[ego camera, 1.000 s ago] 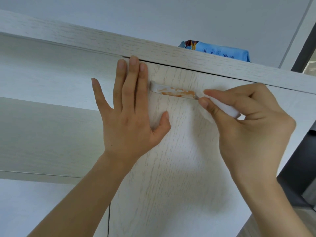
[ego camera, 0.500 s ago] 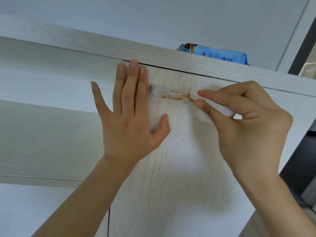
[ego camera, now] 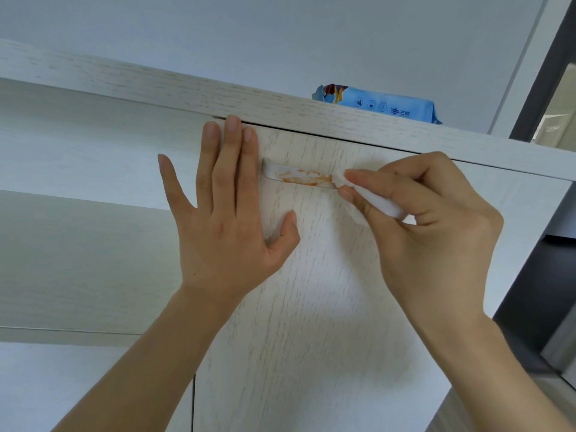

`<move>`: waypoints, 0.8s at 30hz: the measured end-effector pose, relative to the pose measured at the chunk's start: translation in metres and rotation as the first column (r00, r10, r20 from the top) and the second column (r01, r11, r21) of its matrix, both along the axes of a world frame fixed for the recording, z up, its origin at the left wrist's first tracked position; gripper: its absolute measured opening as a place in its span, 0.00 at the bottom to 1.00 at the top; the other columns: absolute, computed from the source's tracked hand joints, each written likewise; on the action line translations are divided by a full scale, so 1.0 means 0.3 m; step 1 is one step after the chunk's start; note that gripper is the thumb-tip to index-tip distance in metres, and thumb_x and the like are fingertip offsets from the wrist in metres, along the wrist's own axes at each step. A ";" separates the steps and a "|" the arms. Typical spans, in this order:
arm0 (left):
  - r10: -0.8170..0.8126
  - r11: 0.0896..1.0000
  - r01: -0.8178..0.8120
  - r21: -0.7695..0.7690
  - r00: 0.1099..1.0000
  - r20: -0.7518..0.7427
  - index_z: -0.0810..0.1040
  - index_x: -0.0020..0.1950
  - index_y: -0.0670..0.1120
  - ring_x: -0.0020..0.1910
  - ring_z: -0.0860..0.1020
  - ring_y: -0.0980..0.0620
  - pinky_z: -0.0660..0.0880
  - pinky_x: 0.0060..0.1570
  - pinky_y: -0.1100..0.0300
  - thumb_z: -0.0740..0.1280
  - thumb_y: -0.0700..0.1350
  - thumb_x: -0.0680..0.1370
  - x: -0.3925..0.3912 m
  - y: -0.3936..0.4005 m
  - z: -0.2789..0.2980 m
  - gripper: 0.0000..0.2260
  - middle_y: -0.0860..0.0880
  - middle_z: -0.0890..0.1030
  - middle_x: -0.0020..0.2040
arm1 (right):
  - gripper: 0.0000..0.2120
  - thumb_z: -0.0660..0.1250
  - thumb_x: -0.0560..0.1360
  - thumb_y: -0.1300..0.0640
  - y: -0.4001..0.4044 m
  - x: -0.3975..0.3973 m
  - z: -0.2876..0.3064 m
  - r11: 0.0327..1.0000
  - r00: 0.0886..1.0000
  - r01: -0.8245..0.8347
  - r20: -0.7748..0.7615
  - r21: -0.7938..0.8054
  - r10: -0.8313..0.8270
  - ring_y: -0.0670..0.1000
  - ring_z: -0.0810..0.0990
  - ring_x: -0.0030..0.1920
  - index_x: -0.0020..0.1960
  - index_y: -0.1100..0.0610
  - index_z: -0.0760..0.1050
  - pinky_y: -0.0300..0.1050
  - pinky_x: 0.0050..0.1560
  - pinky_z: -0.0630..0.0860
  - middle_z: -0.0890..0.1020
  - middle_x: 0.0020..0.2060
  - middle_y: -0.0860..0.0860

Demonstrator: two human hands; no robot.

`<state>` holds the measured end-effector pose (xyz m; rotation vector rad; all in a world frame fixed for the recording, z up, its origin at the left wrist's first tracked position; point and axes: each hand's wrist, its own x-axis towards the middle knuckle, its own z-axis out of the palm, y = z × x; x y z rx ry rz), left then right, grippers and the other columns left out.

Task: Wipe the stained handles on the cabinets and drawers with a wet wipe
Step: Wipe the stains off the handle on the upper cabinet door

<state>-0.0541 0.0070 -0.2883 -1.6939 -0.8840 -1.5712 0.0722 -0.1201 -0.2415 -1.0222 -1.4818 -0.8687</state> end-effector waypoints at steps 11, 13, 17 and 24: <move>-0.003 1.000 0.003 0.004 1.000 -0.001 0.54 0.75 0.36 0.74 0.56 0.40 0.51 0.69 0.32 0.55 0.58 0.78 0.003 0.006 -0.002 0.34 0.37 0.58 0.74 | 0.09 0.74 0.72 0.62 0.002 0.010 0.004 1.000 0.999 0.018 0.048 -0.012 -0.018 0.45 0.74 0.41 0.52 0.58 0.81 0.26 0.44 0.68 0.74 0.40 0.50; -0.001 1.000 0.001 0.006 1.000 -0.003 0.55 0.75 0.36 0.74 0.56 0.40 0.52 0.69 0.32 0.55 0.58 0.78 0.003 0.005 -0.002 0.34 0.37 0.59 0.74 | 0.09 0.74 0.72 0.62 0.003 0.012 0.002 1.000 0.998 0.024 0.057 0.004 -0.024 0.45 0.74 0.40 0.52 0.58 0.81 0.27 0.43 0.69 0.75 0.39 0.50; 0.006 1.000 -0.006 0.006 1.000 0.001 0.56 0.75 0.35 0.74 0.57 0.40 0.52 0.69 0.32 0.55 0.58 0.78 0.002 0.003 -0.002 0.34 0.36 0.60 0.74 | 0.08 0.74 0.72 0.61 0.007 0.019 -0.010 0.992 0.988 0.091 0.116 0.092 -0.101 0.50 0.79 0.38 0.51 0.59 0.82 0.30 0.42 0.71 0.81 0.38 0.54; -0.001 1.000 0.001 -0.006 1.000 -0.001 0.55 0.75 0.35 0.74 0.56 0.40 0.52 0.69 0.32 0.54 0.58 0.78 0.001 0.000 -0.001 0.34 0.37 0.59 0.74 | 0.09 0.74 0.72 0.63 0.019 0.019 -0.026 0.993 0.994 0.022 0.108 0.117 -0.035 0.47 0.78 0.46 0.52 0.61 0.80 0.28 0.52 0.72 0.80 0.46 0.49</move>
